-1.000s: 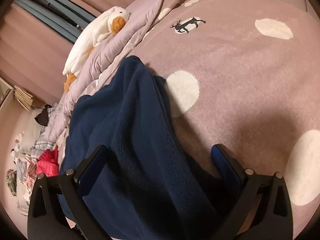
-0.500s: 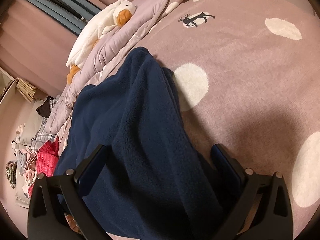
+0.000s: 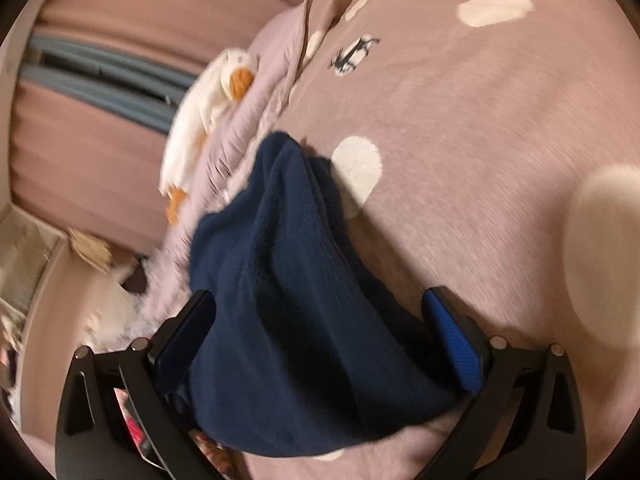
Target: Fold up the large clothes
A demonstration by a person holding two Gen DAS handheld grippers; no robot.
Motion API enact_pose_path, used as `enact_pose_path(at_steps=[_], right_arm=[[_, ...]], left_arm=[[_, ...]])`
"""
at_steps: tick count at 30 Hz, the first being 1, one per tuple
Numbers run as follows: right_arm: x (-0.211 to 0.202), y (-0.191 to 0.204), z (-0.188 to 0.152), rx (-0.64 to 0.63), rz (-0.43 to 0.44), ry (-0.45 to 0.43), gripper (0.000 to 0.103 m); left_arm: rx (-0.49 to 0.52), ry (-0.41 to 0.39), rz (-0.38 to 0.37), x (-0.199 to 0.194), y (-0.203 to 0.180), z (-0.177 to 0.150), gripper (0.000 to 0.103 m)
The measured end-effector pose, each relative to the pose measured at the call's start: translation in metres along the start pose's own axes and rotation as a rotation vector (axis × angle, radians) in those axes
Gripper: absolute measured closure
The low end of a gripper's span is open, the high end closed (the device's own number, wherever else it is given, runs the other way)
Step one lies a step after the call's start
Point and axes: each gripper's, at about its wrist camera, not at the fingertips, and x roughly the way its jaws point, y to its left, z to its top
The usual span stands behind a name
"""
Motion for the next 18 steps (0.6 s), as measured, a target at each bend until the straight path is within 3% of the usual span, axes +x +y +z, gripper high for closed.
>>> enact_pose_path(at_steps=[5,14,18], right_arm=[[-0.018,-0.003,-0.02,-0.009,-0.011,-0.055,0.0],[-0.028,-0.009,-0.039,-0.018,0.04,-0.026,0.0],[-0.01,-0.001,-0.037,-0.025,0.051,-0.016,0.0]], left_arm=[[0.031,0.009,-0.003,0.0,0.0,0.001,0.007],[0.056,0.013,-0.008,0.002,-0.001,0.002,0.007],[0.056,0.014,-0.011,0.001,-0.001,0.001,0.007]])
